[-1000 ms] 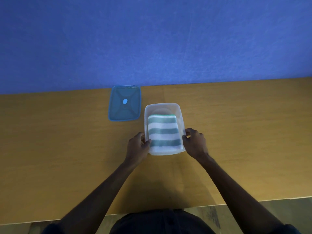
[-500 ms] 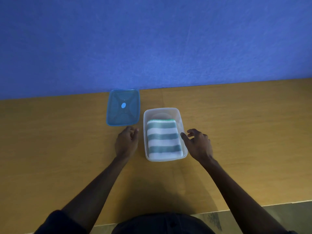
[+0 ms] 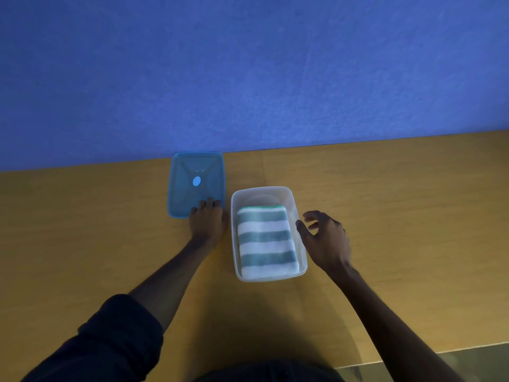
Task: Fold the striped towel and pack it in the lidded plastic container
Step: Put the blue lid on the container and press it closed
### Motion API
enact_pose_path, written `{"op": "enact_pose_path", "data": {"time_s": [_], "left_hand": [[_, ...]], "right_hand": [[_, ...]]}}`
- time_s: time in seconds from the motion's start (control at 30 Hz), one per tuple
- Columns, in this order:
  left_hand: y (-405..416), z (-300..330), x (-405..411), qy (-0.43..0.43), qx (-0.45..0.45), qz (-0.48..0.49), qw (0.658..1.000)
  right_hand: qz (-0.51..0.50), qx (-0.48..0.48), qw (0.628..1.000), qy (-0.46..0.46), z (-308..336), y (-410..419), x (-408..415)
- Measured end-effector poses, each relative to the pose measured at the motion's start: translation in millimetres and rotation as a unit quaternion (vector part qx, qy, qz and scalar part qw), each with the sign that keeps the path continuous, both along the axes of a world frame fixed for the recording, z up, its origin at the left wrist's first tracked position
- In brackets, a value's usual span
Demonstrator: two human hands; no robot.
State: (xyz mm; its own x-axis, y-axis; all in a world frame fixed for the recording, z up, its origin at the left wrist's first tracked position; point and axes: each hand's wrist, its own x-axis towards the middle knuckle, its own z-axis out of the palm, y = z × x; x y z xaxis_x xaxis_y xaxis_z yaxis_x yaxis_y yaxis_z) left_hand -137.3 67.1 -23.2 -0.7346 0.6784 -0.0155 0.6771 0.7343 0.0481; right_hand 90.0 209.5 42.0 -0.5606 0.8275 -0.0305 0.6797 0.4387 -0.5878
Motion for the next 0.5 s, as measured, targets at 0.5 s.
{"op": "enact_pose_path", "data": {"time_s": [0.5], "left_hand": [[-10,38,1,0.081,0.020,-0.039,0.996]], "right_hand": [[0.018,0.021,0.999,0.027,9,-3,-2]]}}
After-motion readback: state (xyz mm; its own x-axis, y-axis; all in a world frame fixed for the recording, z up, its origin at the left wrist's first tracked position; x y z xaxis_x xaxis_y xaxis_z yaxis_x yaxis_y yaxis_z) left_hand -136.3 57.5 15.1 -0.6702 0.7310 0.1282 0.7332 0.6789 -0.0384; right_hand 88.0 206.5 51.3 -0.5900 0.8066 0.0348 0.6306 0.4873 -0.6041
